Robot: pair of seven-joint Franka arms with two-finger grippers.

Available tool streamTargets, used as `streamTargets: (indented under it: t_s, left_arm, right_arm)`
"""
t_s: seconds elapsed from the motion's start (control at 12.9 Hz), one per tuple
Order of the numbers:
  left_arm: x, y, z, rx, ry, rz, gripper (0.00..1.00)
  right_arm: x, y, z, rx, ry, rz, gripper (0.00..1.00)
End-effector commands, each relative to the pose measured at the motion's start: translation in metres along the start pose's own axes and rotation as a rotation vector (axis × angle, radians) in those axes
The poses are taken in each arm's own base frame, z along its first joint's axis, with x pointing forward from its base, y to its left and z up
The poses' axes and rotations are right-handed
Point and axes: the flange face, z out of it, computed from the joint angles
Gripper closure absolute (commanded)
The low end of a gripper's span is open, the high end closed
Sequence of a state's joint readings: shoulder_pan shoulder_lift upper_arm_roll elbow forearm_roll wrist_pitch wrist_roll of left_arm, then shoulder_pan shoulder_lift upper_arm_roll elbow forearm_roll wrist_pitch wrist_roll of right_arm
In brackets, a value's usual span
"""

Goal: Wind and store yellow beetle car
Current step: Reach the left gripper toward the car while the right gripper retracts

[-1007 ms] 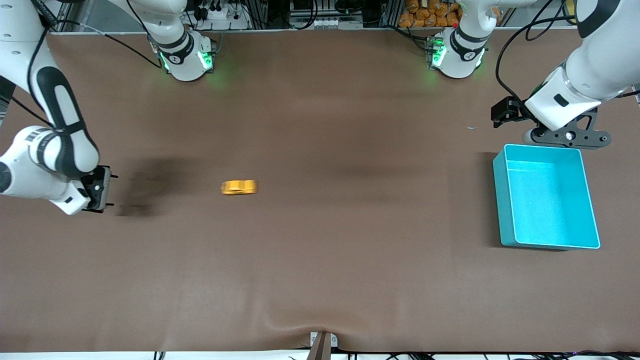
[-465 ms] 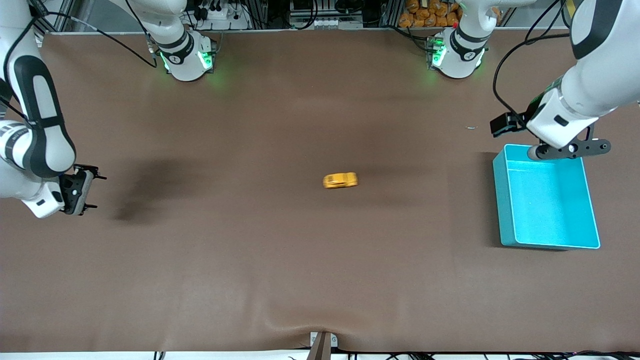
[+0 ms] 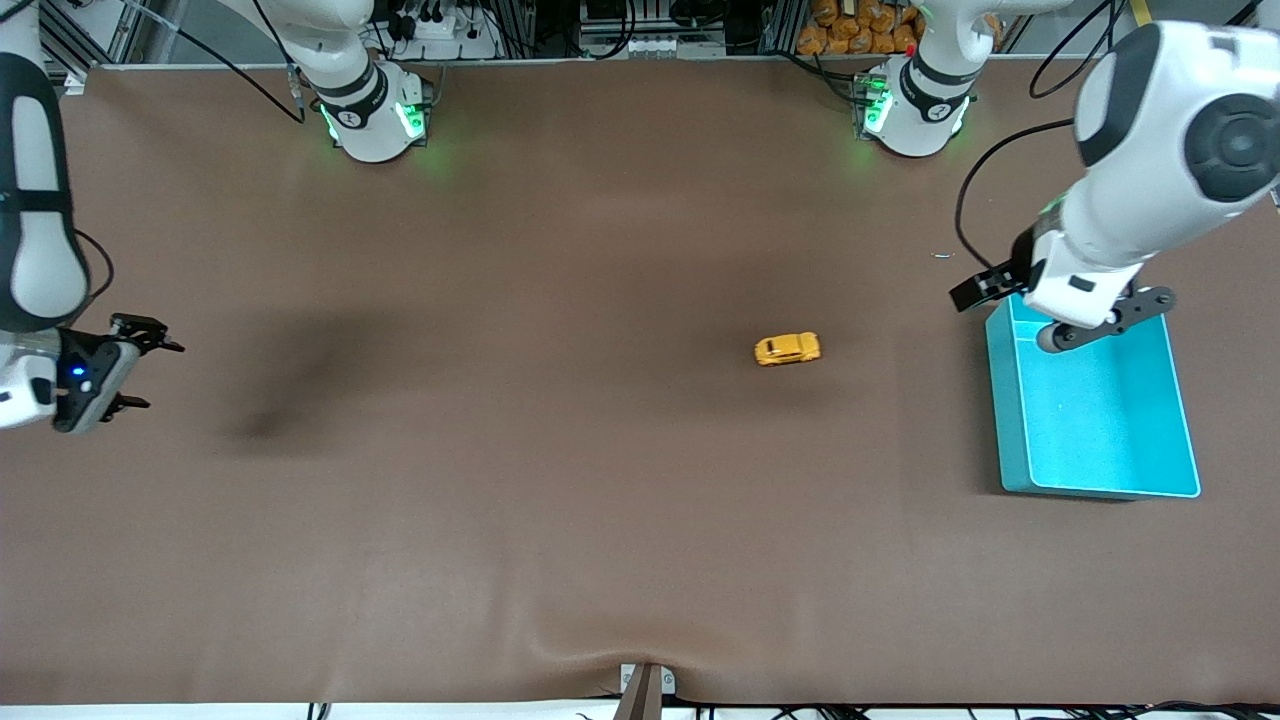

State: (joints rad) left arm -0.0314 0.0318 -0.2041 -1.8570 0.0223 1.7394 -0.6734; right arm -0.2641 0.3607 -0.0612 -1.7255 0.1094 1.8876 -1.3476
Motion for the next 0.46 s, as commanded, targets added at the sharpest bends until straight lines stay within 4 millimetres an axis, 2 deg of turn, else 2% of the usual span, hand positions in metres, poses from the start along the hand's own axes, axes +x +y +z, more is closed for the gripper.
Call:
streamTargets:
  t_s: [0.0,0.15,0.39]
  left_arm:
    - [-0.029,0.027,0.028,-0.040,0.021,-0.165,0.00]
    - [-0.049,0.044,0.060,-0.052,0.009,-0.261,0.00]
    - [-0.074,0.058,0.103,-0.057,0.002,-0.413,0.00]
  right_arm:
    - [0.017,0.000,-0.039,-0.007,0.035,0.102,0.00]
    - [0.039,-0.012,-0.069,-0.021,0.040,0.201,0.00]
    - [0.082,-0.049,-0.110,-0.060,0.057,0.373,0.00]
